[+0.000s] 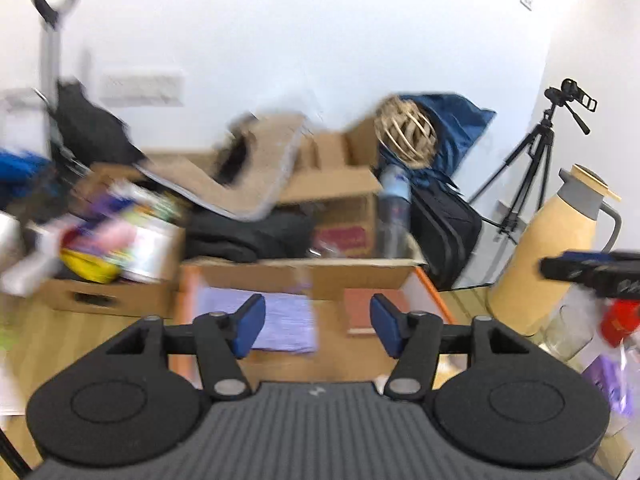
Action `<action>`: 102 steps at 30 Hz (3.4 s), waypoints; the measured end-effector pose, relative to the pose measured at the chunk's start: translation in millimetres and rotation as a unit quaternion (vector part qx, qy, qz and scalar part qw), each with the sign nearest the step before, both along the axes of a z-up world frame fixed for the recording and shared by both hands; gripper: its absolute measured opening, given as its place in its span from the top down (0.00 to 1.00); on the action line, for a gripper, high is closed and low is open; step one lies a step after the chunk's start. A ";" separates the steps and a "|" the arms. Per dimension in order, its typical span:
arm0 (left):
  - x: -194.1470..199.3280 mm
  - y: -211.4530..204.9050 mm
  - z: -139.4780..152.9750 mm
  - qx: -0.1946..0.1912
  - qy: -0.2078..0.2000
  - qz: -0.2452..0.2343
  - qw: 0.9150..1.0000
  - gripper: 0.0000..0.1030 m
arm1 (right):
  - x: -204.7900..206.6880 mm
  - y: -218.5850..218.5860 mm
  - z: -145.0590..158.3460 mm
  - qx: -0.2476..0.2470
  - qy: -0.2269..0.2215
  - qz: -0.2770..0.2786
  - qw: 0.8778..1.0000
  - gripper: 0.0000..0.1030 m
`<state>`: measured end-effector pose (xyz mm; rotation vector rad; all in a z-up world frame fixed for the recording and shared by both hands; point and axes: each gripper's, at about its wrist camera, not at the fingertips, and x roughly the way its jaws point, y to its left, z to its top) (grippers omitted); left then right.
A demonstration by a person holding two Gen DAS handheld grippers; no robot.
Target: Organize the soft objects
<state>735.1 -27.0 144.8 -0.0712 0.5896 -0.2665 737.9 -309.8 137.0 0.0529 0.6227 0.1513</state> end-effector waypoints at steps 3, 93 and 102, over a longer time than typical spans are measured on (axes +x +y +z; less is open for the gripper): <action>-57.3 16.4 17.9 0.031 -0.038 0.010 0.999 0.33 | -46.2 4.1 24.2 -0.006 -0.023 0.004 1.000 0.34; -174.4 52.8 -163.4 -0.011 -0.054 0.084 0.995 0.63 | -172.1 96.6 -212.3 0.114 -0.004 0.023 0.993 0.80; -244.0 40.4 -135.6 -0.008 -0.071 0.064 0.995 0.63 | -223.6 98.4 -191.3 0.111 -0.041 0.041 0.992 0.80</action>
